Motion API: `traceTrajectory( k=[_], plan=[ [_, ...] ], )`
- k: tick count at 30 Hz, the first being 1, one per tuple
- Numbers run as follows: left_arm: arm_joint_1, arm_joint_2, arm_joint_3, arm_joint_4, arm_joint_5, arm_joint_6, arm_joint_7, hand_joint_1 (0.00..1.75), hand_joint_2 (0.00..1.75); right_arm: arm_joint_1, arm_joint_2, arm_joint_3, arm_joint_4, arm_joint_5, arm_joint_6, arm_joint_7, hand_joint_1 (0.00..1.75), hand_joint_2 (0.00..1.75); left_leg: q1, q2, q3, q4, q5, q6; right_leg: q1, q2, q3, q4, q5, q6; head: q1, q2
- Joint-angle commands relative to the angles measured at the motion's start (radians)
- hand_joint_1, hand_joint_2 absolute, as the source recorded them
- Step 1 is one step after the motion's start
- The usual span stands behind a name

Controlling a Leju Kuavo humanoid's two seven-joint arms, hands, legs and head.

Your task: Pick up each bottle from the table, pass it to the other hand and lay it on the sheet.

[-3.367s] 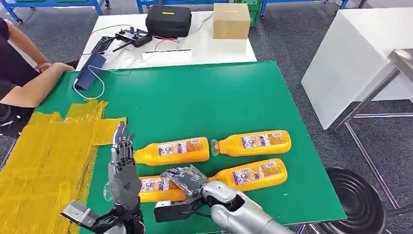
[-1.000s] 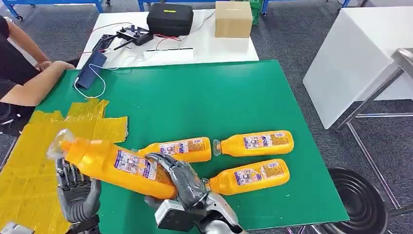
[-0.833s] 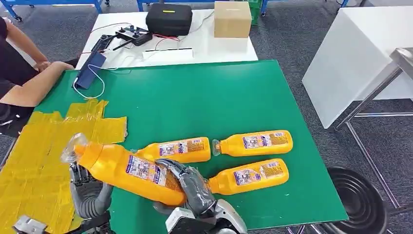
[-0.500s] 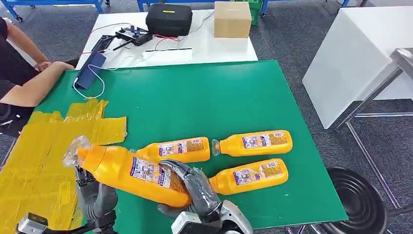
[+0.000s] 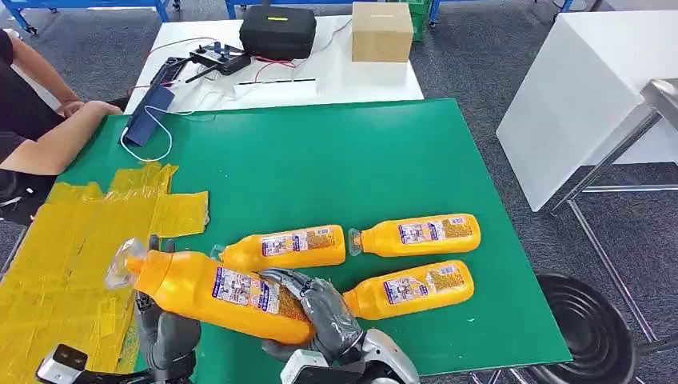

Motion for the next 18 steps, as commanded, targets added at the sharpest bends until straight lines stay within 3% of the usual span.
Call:
traceTrajectory(
  k=[1, 13, 18],
  plan=[
    [-0.017, 0.046, -0.028, 0.075, -0.024, -0.022, -0.015, 0.00, 1.75, -0.052, 0.003, 0.031, 0.121, 0.015, 0.000, -0.002, 1.75, 1.75, 0.000, 0.000, 0.003, -0.002, 0.000, -0.001, 0.000, 0.002, 0.002, -0.001, 0.000, 0.000, 0.000, 0.000],
    [-0.016, 0.047, -0.029, 0.071, -0.028, -0.030, -0.015, 0.00, 1.75, -0.026, 0.007, 0.021, 0.091, 0.018, -0.001, 0.003, 1.75, 1.75, 0.000, -0.001, 0.002, -0.001, 0.000, -0.001, 0.000, 0.001, 0.002, -0.001, 0.000, 0.000, 0.000, 0.000],
    [-0.037, 0.053, -0.047, 0.081, -0.031, -0.032, -0.010, 0.00, 1.75, -0.086, 0.013, 0.051, 0.175, 0.030, 0.035, 0.013, 1.75, 1.75, 0.000, 0.000, 0.002, -0.001, 0.000, 0.000, 0.000, 0.001, 0.001, -0.001, 0.000, 0.000, 0.000, 0.000]
  ],
)
